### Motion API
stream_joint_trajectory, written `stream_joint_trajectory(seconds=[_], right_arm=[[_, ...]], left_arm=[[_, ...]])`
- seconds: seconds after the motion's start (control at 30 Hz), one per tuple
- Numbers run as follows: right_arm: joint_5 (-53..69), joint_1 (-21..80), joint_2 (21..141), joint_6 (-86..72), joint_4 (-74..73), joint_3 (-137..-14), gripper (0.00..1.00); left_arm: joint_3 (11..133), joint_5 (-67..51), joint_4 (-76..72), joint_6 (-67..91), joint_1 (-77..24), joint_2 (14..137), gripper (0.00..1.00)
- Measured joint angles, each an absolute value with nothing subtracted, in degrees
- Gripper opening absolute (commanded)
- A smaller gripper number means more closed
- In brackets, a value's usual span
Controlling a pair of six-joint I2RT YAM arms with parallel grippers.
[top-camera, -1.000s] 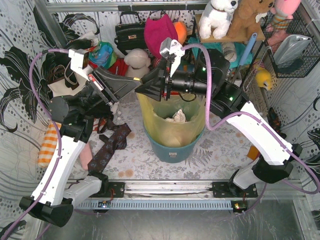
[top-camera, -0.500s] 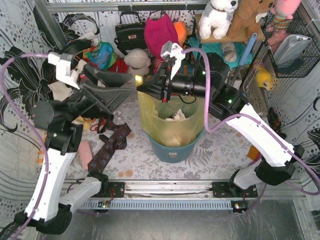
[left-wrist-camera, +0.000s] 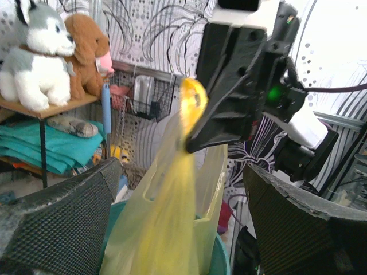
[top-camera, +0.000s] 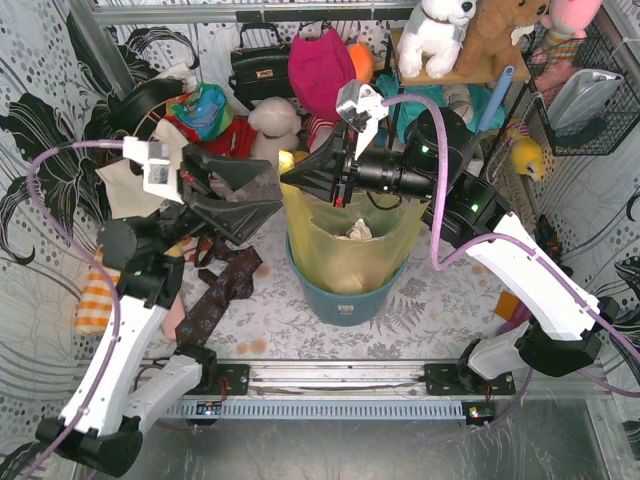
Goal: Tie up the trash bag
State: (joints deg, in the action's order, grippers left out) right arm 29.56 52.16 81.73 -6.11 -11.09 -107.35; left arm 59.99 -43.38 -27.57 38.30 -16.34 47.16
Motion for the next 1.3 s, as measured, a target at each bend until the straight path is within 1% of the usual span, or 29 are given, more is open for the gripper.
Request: stream_joint_trajectory(seconds=[0.13,0.2,0.37,0.47,0.53,0.67,0.73,0.83,0.93,1.17,1.3], right_arm=[[29.6,52.2,81.7,-6.7,-11.1,-107.4,0.0],[29.6,52.2,81.7,-7.0,-11.1,-107.4,0.0],[29.8,52.2,81.8,-7.9,-11.1,-107.5,0.0],[29.9,52.2,82.1,-8.1,-11.1,-108.0,0.0],[30.0,52.2,82.2,-8.2,-11.1,-108.3,0.0],[30.3,52.2,82.2,-8.2,-11.1,-108.4,0.0],[30.4,52.2,82.2,-8.2,-11.1,-108.4,0.0],[30.4,52.2,82.2,-8.2,-11.1,-108.4,0.0],[30.4,52.2,82.2,-8.2,-11.1,-108.4,0.0],[30.4,52.2,82.2,-8.2,-11.1,-108.4,0.0],[30.2,52.2,82.2,-8.2,-11.1,-108.4,0.0]], left_arm=[[57.3,-45.0,-36.2,42.2,-16.3,51.5,0.96],[56.6,-45.7,-41.5,44.7,-16.3,53.4,0.94],[56.5,-48.6,-58.4,53.3,-16.6,58.4,0.9],[56.5,-50.2,-67.0,57.9,-17.5,61.6,0.87],[56.5,-50.9,-70.2,59.9,-18.8,63.4,0.83],[56.5,-52.2,-72.8,61.2,-21.5,66.0,0.67],[56.5,-52.7,-73.4,61.5,-22.5,66.8,0.57],[56.5,-53.3,-74.2,61.9,-23.4,67.5,0.47],[56.5,-54.1,-74.8,62.2,-24.3,67.7,0.42],[55.9,-55.7,-75.4,62.6,-26.3,68.2,0.41],[53.8,-55.8,-76.0,62.8,-26.7,68.2,0.36]])
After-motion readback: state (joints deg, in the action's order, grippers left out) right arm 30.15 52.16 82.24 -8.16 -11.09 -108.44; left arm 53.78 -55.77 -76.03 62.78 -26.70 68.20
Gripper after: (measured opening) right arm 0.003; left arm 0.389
